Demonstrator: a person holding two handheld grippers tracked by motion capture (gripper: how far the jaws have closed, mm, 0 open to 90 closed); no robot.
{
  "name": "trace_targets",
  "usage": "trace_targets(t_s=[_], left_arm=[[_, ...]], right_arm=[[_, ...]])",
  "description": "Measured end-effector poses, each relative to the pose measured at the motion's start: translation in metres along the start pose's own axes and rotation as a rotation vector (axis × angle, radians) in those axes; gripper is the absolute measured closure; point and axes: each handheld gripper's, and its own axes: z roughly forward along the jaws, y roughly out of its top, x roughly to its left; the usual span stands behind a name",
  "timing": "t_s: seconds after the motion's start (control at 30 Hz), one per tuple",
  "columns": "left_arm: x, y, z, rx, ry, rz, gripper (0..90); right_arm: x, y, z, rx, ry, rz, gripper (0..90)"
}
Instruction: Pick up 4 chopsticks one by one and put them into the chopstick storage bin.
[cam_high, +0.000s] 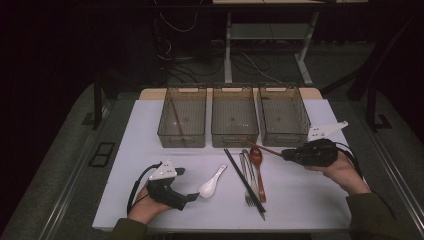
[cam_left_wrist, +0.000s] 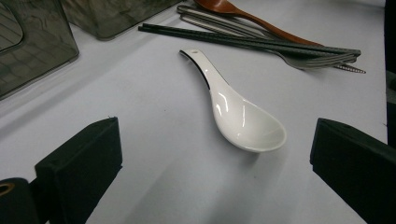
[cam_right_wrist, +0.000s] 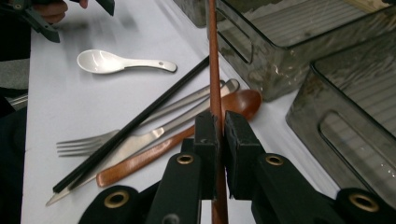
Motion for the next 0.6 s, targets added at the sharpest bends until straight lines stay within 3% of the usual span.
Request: trace_targets(t_s=[0.6], left_arm=[[0.000, 0.000, 0.000, 0.000, -0.005, -0.001, 1.4]], right_arm=[[0.000, 0.035, 0.032, -0.027, -0.028, 0.007, 83.7]])
